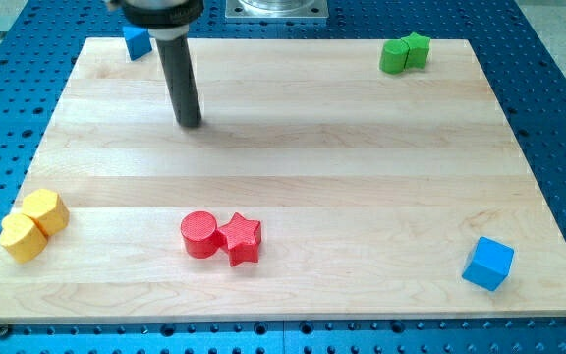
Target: Push the triangle into the cube
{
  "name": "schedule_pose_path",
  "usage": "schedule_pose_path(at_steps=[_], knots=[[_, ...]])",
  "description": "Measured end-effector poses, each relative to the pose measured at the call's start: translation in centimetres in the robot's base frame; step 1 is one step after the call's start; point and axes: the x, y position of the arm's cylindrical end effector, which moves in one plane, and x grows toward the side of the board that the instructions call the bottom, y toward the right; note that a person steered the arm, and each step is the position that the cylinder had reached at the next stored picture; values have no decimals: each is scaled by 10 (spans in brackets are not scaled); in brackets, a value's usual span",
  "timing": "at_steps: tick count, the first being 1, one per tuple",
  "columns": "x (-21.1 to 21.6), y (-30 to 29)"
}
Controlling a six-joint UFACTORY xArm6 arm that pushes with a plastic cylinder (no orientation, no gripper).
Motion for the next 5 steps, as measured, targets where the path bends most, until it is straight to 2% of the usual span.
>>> schedule_pose_path(at_steps=[2,3,5], knots=[[-111,-11],[-150,-25],[-151,-26]])
